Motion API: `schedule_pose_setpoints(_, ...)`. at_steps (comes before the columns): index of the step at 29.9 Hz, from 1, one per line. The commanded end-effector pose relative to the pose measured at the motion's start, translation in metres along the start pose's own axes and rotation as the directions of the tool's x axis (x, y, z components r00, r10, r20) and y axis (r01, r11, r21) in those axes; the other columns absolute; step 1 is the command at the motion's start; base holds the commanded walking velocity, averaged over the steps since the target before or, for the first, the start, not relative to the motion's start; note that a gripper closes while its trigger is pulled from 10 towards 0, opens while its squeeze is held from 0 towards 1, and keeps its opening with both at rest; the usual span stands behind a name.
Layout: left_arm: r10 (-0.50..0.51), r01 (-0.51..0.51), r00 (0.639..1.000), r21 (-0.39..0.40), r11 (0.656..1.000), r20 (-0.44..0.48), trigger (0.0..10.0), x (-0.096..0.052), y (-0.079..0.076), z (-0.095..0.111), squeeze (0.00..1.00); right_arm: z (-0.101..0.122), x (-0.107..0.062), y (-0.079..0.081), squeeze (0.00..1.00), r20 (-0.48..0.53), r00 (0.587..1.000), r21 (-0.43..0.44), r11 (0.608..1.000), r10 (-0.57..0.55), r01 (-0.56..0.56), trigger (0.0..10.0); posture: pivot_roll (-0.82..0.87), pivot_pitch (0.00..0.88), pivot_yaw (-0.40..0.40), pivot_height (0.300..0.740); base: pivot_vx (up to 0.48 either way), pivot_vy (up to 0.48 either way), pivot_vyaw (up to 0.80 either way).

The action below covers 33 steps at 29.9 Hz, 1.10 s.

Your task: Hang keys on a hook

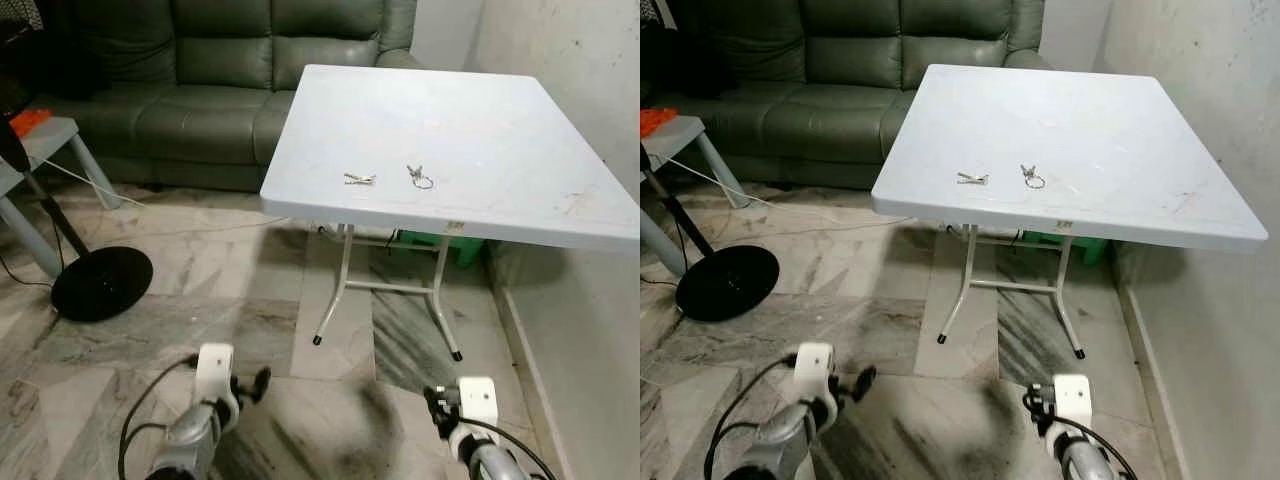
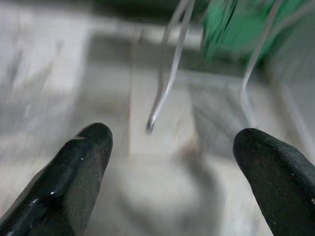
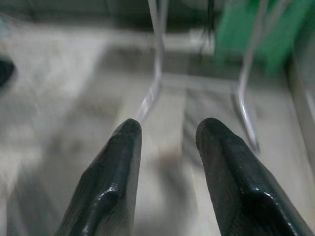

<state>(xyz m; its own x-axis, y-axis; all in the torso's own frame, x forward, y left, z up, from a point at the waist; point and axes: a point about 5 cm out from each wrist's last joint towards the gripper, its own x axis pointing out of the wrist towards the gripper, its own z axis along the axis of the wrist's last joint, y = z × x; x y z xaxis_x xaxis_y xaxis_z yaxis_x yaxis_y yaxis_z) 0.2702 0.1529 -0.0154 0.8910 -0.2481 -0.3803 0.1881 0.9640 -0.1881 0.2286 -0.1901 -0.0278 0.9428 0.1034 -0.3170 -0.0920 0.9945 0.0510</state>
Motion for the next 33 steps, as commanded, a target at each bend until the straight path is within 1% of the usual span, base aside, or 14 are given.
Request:
schedule_pose_setpoints(1, -0.032, 0.032, 0.996, 0.007, 0.999, 0.084, 10.0, 0.004, -0.004, 0.015, 0.00, 0.016, 0.003, 0.003, 0.00, 0.110, 0.994, -0.012, 1.000, 0.021, -0.020, 10.0, -0.05, 0.000, -0.023, 0.740, 0.000, 0.000, 0.00)
schedule_pose_setpoints(2, -0.043, 0.043, 0.993, 0.003, 0.999, 0.113, 10.0, 0.005, -0.006, 0.019, 0.00, 0.021, 0.003, 0.004, 0.00, 0.146, 0.989, -0.011, 1.000, 0.025, -0.024, 10.0, -0.04, 0.000, -0.024, 0.740, 0.000, 0.000, 0.00)
schedule_pose_setpoints(3, -0.056, 0.059, 0.983, -0.008, 0.998, 0.175, 10.0, 0.005, -0.009, 0.028, 0.00, 0.031, 0.002, 0.006, 0.00, 0.215, 0.976, -0.010, 1.000, 0.028, -0.026, 10.0, -0.05, 0.000, -0.022, 0.740, 0.000, 0.000, 0.00)
schedule_pose_setpoints(6, -0.080, 0.089, 0.958, -0.018, 0.996, 0.276, 10.0, 0.003, -0.014, 0.044, 0.00, 0.050, -0.003, 0.013, 0.00, 0.332, 0.943, -0.006, 0.999, 0.037, -0.037, 10.0, -0.05, 0.000, -0.021, 0.740, 0.000, 0.000, 0.00)
schedule_pose_setpoints(8, -0.088, 0.100, 0.945, -0.020, 0.995, 0.315, 10.0, 0.002, -0.016, 0.051, 0.00, 0.058, -0.006, 0.015, 0.00, 0.370, 0.928, 0.007, 0.999, 0.035, -0.040, 10.0, -0.05, 0.000, -0.020, 0.740, 0.000, 0.000, 0.00)
schedule_pose_setpoints(11, -0.124, 0.134, 0.907, 0.003, 0.991, 0.402, 10.0, -0.003, -0.023, 0.075, 0.00, 0.083, -0.012, 0.021, 0.00, 0.458, 0.888, 0.019, 0.998, 0.043, -0.058, 10.0, -0.05, 0.000, -0.021, 0.740, 0.000, 0.000, 0.00)
schedule_pose_setpoints(15, -0.140, 0.159, 0.871, -0.001, 0.987, 0.472, 10.0, -0.008, -0.028, 0.105, 0.00, 0.112, -0.018, 0.024, 0.00, 0.532, 0.844, 0.003, 0.997, 0.059, -0.072, 10.0, -0.05, 0.000, -0.015, 0.740, 0.000, 0.000, 0.00)
schedule_pose_setpoints(16, -0.140, 0.159, 0.871, -0.001, 0.987, 0.472, 10.0, -0.008, -0.028, 0.105, 0.00, 0.112, -0.018, 0.024, 0.00, 0.532, 0.844, 0.003, 0.997, 0.059, -0.072, 10.0, -0.05, 0.000, -0.015, 0.740, 0.000, 0.000, 0.00)
schedule_pose_setpoints(17, -0.145, 0.164, 0.862, 0.002, 0.986, 0.485, 10.0, -0.010, -0.029, 0.114, 0.00, 0.122, -0.019, 0.025, 0.00, 0.550, 0.832, -0.002, 0.997, 0.066, -0.078, 10.0, -0.05, 0.000, -0.015, 0.740, 0.000, 0.000, 0.00)
schedule_pose_setpoints(19, -0.152, 0.167, 0.853, 0.016, 0.986, 0.499, 10.0, -0.015, -0.031, 0.122, 0.00, 0.133, -0.024, 0.025, 0.00, 0.566, 0.821, -0.011, 0.997, 0.070, -0.078, 10.0, -0.06, 0.000, -0.014, 0.740, 0.000, 0.000, 0.00)
schedule_pose_setpoints(24, -0.162, 0.176, 0.854, 0.018, 0.984, 0.495, 10.0, -0.021, -0.034, 0.124, 0.00, 0.135, -0.029, 0.025, 0.00, 0.555, 0.829, -0.020, 0.997, 0.075, -0.077, 10.0, -0.06, 0.001, -0.015, 0.740, 0.000, 0.000, 0.00)
schedule_pose_setpoints(25, -0.145, 0.174, 0.865, -0.017, 0.985, 0.480, 10.0, -0.022, -0.033, 0.119, 0.00, 0.131, -0.030, 0.024, 0.00, 0.540, 0.839, -0.011, 0.998, 0.065, -0.070, 10.0, -0.06, 0.002, -0.015, 0.740, 0.000, 0.000, 0.00)
schedule_pose_setpoints(27, -0.133, 0.164, 0.883, -0.031, 0.986, 0.450, 10.0, -0.023, -0.033, 0.110, 0.00, 0.126, -0.031, 0.024, 0.00, 0.517, 0.854, -0.007, 0.998, 0.057, -0.062, 10.0, -0.06, 0.005, -0.015, 0.740, 0.000, 0.000, 0.00)
schedule_pose_setpoints(33, -0.112, 0.154, 0.899, -0.066, 0.986, 0.424, 10.0, -0.022, -0.035, 0.110, 0.00, 0.132, -0.031, 0.029, 0.00, 0.508, 0.859, 0.001, 0.997, 0.061, -0.071, 10.0, -0.06, 0.003, -0.020, 0.740, 0.000, 0.000, 0.00)
